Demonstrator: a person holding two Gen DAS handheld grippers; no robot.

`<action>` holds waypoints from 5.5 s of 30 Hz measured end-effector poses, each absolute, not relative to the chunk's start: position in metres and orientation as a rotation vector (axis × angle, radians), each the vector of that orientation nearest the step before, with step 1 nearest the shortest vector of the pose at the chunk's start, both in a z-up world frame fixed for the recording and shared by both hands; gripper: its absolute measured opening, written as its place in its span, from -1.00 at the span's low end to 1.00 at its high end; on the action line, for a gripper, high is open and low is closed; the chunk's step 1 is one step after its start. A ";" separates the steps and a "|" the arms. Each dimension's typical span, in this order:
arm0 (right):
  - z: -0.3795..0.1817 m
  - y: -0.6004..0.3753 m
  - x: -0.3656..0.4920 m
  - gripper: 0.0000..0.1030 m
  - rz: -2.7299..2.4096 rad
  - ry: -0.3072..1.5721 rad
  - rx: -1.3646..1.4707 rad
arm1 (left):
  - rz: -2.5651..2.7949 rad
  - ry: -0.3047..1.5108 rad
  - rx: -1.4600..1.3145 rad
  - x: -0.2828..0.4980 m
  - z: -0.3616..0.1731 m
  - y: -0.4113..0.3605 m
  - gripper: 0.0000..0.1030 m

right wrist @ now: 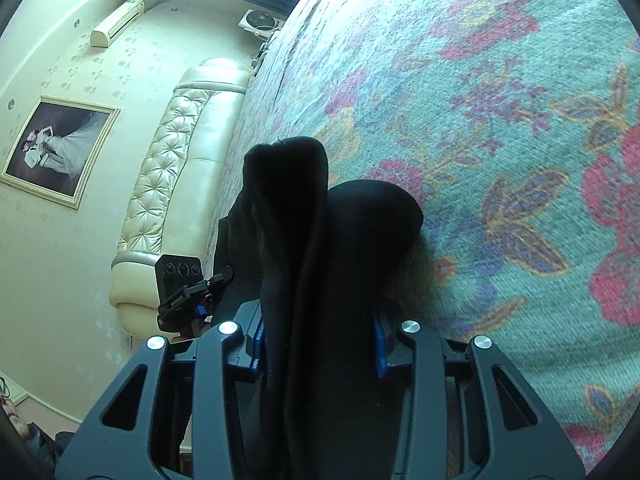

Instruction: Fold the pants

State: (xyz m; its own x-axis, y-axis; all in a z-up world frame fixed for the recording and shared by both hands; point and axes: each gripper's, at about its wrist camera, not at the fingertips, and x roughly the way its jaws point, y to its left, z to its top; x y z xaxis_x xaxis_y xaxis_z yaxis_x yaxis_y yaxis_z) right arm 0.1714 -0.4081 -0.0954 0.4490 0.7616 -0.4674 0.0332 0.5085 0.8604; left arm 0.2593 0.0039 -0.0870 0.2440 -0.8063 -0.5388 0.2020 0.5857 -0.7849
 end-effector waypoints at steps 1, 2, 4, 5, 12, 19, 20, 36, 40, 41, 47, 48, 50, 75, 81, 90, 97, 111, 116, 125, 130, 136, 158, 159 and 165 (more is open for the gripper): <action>-0.096 -0.404 0.177 -0.26 0.551 1.018 0.945 | -0.751 1.117 -0.656 0.261 -0.086 0.008 -0.47; -0.097 -0.399 0.182 -0.26 0.556 1.021 0.944 | -0.743 1.115 -0.657 0.264 -0.085 0.013 -0.47; -0.097 -0.389 0.194 -0.26 0.565 1.025 0.941 | -0.726 1.106 -0.663 0.270 -0.084 0.025 -0.47; -0.097 -0.384 0.201 -0.26 0.572 1.027 0.941 | -0.715 1.101 -0.665 0.273 -0.083 0.030 -0.47; -0.103 -0.354 0.244 -0.26 0.603 1.035 0.947 | -0.663 1.089 -0.657 0.292 -0.078 0.058 -0.47; -0.100 -0.333 0.270 -0.26 0.616 1.041 0.943 | -0.652 1.080 -0.656 0.304 -0.078 0.069 -0.47; -0.100 -0.332 0.272 -0.26 0.617 1.042 0.942 | -0.652 1.078 -0.657 0.305 -0.077 0.069 -0.47; -0.101 -0.309 0.313 -0.26 0.643 1.053 0.941 | -0.627 1.053 -0.671 0.310 -0.083 0.096 -0.47; -0.102 -0.307 0.315 -0.26 0.648 1.045 0.951 | -0.624 1.055 -0.670 0.313 -0.084 0.095 -0.44; -0.103 -0.308 0.315 -0.23 0.652 1.043 0.955 | -0.623 1.056 -0.661 0.312 -0.084 0.095 -0.33; -0.104 -0.318 0.299 0.09 0.655 1.011 0.999 | -0.623 1.040 -0.667 0.291 -0.085 0.112 0.12; -0.105 -0.322 0.294 0.16 0.652 1.003 1.006 | -0.619 1.039 -0.671 0.284 -0.085 0.117 0.14; -0.101 -0.326 0.285 0.22 0.641 0.993 1.006 | -0.628 1.043 -0.679 0.267 -0.086 0.124 0.17; -0.100 -0.323 0.186 -0.39 0.561 1.013 0.935 | -0.621 1.010 -0.688 0.171 -0.087 0.111 -0.08; -0.114 -0.330 0.184 -0.30 0.596 0.980 0.968 | -0.637 0.992 -0.690 0.179 -0.089 0.108 -0.03; -0.089 -0.334 0.146 0.50 0.520 0.945 0.899 | -0.499 0.969 -0.474 0.158 -0.065 0.082 0.69; -0.066 -0.291 0.112 0.79 0.331 0.973 0.639 | -0.304 0.961 -0.428 0.140 -0.057 0.068 0.76; -0.046 -0.215 0.067 0.86 0.106 0.971 0.260 | -0.119 0.864 -0.175 0.078 -0.033 0.039 0.77; -0.037 -0.199 0.064 0.86 0.091 0.936 0.157 | -0.104 0.853 -0.117 0.065 -0.029 0.028 0.77; -0.040 -0.192 0.066 0.86 0.090 0.954 0.144 | -0.114 0.848 -0.049 0.059 -0.030 0.009 0.77; -0.043 -0.193 0.067 0.86 0.096 0.967 0.156 | -0.117 0.845 -0.092 0.058 -0.030 0.009 0.77; -0.045 -0.192 0.068 0.86 0.100 0.976 0.159 | -0.142 0.866 -0.149 0.060 -0.032 0.011 0.77; -0.046 -0.186 0.066 0.86 0.114 0.978 0.164 | -0.072 0.745 0.026 0.051 -0.015 -0.009 0.77; -0.046 -0.186 0.066 0.86 0.115 0.979 0.165 | -0.083 0.732 0.031 0.050 -0.014 -0.011 0.77; -0.047 -0.185 0.066 0.86 0.115 0.978 0.163 | -0.118 0.714 0.018 0.049 -0.012 -0.011 0.77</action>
